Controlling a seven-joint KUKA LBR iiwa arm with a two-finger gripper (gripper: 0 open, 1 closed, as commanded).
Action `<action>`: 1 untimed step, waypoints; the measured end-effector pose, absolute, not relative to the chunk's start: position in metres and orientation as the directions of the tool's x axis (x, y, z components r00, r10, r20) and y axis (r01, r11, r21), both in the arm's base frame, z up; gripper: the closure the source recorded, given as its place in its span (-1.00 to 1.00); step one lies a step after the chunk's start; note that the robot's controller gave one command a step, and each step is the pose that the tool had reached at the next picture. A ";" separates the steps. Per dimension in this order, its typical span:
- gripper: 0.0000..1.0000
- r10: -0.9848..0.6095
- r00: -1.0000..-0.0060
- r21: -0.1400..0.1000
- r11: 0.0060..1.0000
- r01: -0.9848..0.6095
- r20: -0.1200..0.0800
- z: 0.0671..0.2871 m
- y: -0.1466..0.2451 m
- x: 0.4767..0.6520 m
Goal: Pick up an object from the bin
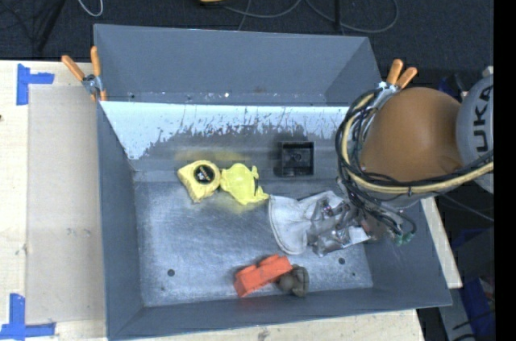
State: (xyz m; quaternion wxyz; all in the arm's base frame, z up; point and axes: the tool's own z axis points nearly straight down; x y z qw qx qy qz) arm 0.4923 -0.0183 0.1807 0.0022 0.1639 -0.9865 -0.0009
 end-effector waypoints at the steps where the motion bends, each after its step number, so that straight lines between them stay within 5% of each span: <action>1: 1.00 -0.443 -0.897 0.001 0.897 -0.443 0.000 0.226 -0.019 0.487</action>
Offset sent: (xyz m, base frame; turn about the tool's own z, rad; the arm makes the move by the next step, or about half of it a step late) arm 0.0005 -0.0073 -0.0567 0.0058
